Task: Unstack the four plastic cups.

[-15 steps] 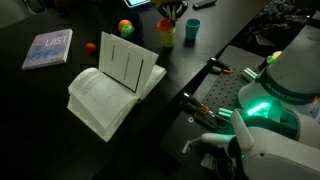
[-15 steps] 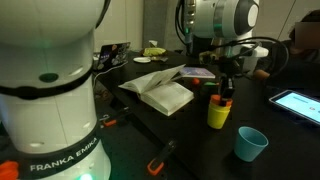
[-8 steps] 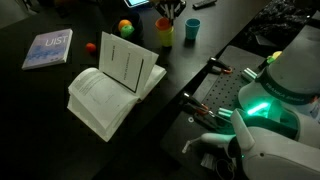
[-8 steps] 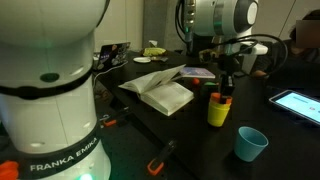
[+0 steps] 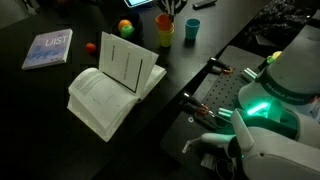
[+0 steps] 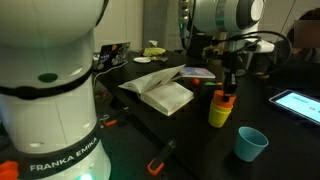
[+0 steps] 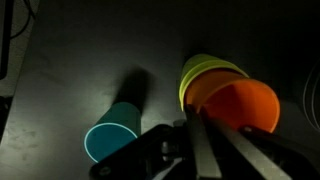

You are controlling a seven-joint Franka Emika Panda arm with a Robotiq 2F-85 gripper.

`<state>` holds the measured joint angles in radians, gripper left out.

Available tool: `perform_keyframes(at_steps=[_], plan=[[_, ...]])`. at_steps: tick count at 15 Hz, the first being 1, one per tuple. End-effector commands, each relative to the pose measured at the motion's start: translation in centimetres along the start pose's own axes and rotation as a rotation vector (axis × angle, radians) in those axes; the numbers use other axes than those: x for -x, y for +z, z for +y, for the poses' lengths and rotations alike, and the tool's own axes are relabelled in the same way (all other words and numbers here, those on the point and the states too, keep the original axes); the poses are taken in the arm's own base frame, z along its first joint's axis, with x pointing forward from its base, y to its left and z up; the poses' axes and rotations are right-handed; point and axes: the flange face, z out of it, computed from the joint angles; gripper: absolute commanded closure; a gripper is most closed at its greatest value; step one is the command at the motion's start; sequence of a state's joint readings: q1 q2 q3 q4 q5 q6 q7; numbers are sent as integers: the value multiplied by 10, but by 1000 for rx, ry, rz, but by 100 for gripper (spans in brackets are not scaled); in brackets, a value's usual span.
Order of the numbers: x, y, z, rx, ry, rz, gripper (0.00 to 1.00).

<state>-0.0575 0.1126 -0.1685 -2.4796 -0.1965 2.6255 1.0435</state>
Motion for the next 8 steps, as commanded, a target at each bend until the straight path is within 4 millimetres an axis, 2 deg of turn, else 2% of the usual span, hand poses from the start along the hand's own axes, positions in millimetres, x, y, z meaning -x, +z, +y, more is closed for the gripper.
perform_keyframes(at_steps=[1,8], plan=[[-9,-19,3,-47,20,3,98],[-30,-47,-2,-65,33,13,98]])
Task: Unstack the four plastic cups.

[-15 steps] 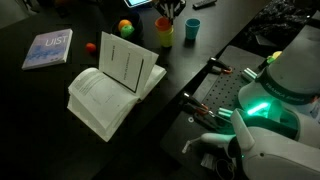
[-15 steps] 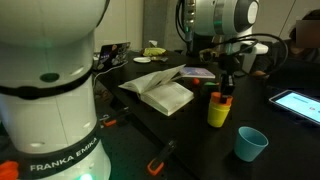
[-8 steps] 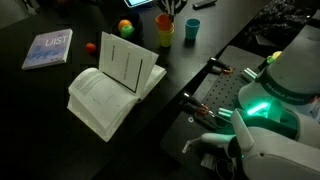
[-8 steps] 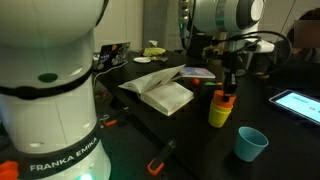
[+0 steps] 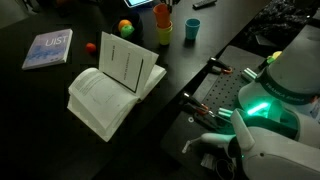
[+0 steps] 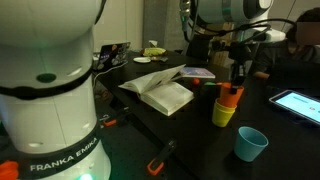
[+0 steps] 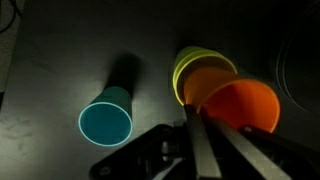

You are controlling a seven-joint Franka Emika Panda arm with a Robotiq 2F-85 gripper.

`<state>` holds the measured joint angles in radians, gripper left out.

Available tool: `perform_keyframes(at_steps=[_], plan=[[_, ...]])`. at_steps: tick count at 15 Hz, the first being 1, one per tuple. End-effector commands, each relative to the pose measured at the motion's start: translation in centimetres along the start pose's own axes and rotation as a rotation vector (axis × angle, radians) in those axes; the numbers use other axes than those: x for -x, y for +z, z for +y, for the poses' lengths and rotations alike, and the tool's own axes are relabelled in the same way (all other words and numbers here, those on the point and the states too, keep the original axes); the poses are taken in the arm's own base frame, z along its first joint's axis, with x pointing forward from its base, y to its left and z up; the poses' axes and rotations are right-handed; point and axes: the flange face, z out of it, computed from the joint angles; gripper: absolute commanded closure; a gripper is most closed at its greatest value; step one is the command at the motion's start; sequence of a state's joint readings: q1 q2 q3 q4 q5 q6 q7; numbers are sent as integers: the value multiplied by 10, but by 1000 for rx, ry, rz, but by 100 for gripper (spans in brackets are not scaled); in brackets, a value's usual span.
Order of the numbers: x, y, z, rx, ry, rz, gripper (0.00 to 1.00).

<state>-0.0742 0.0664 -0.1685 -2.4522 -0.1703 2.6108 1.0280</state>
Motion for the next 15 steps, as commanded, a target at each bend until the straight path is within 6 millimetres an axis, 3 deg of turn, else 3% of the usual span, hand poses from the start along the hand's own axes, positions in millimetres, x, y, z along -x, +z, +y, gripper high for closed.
perform_keyframes(at_steps=[1,9,15], plan=[[-17,-20,0,-8,5,-9,98],[-64,-40,14,28,54,0,98],[-80,-6,38,52,92,27,98]])
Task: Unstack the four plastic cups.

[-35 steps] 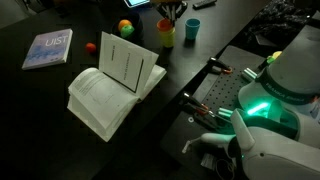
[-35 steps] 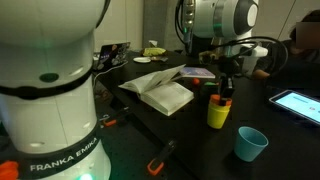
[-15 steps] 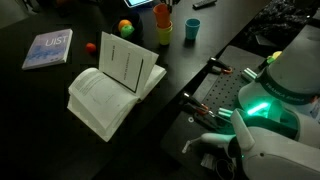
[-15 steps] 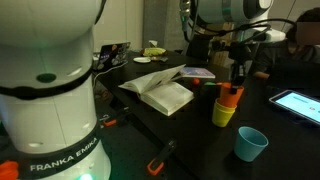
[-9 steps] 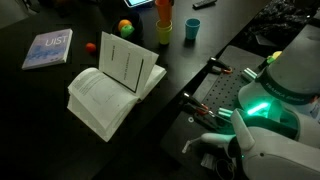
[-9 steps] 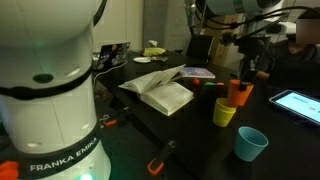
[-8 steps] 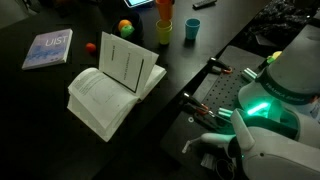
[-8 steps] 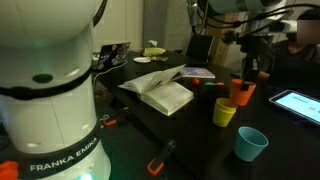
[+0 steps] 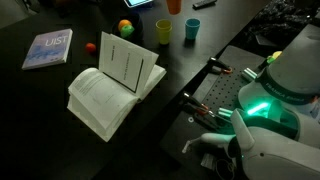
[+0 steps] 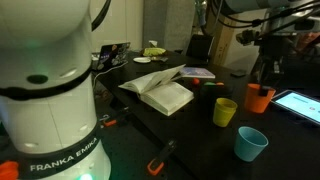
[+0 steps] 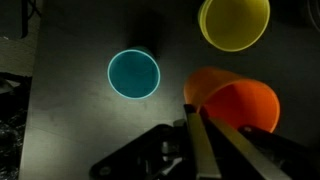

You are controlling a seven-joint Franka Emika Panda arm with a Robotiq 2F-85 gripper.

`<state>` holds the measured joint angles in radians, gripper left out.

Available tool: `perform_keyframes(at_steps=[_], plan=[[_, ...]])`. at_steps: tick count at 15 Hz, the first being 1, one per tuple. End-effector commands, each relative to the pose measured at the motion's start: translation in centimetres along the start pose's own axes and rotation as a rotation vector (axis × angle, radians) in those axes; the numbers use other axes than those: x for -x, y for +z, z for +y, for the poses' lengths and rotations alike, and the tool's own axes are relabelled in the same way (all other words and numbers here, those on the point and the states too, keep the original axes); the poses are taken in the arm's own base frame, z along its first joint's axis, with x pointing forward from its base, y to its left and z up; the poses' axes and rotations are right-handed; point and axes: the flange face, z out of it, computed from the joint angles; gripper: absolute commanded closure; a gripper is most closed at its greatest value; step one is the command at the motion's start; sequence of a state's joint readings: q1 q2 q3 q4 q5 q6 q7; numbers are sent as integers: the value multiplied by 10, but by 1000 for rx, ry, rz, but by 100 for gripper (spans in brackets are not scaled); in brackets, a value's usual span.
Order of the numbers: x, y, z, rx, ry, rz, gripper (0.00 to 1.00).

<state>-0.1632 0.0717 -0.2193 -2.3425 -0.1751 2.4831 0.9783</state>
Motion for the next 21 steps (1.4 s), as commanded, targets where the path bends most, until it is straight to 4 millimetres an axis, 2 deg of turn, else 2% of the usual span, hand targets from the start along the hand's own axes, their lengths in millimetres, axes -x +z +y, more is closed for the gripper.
perform_keyframes(at_steps=[1,7,11,21], plan=[[-7,23,8,-5,-1,27,98],[0,66,13,-15,-2,54,98],[5,86,10,-30,-14,68,98],[20,111,5,-6,-49,65,97]])
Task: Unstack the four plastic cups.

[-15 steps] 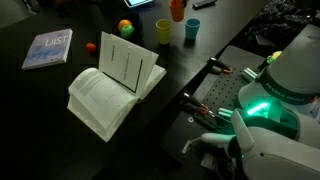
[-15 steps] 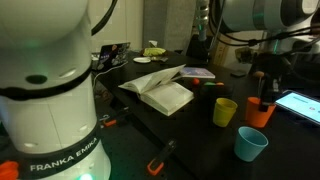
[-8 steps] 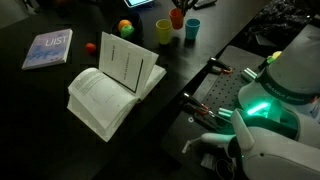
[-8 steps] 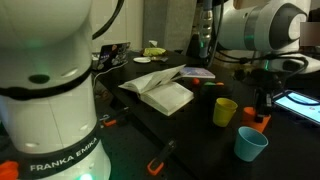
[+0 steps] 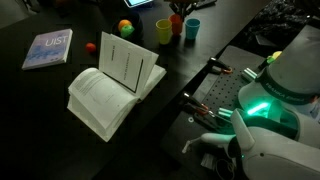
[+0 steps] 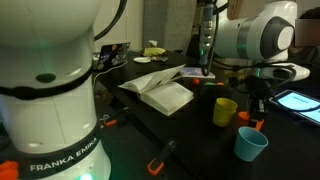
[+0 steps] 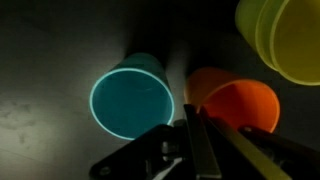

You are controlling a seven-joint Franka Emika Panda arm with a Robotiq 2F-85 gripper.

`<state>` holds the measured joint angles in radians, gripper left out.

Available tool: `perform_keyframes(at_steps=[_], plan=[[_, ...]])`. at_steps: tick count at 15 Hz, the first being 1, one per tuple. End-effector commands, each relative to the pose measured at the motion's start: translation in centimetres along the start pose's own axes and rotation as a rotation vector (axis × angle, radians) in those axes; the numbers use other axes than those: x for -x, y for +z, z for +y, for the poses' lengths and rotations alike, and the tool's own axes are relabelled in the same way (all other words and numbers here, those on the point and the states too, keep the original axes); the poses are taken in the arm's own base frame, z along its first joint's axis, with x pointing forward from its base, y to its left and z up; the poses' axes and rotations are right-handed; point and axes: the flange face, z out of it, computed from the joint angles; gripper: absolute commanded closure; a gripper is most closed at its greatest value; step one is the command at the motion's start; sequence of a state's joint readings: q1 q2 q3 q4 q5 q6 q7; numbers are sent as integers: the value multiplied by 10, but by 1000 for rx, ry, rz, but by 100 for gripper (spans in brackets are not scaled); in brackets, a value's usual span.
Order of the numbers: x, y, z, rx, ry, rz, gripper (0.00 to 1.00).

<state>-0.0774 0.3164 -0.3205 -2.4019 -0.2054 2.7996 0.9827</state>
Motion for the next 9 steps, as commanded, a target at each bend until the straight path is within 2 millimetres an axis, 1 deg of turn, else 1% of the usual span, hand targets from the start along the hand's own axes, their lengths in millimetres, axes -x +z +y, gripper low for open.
perform_keyframes(at_steps=[1,2,3,4,6,9], plan=[[2,0,-3,-18,5,17,90],[2,0,-4,-19,3,19,69],[3,0,-5,-21,1,19,66],[3,-1,-6,-23,1,21,65],[4,-3,-8,-27,-1,24,51],[-2,-13,-12,-19,-3,39,29]])
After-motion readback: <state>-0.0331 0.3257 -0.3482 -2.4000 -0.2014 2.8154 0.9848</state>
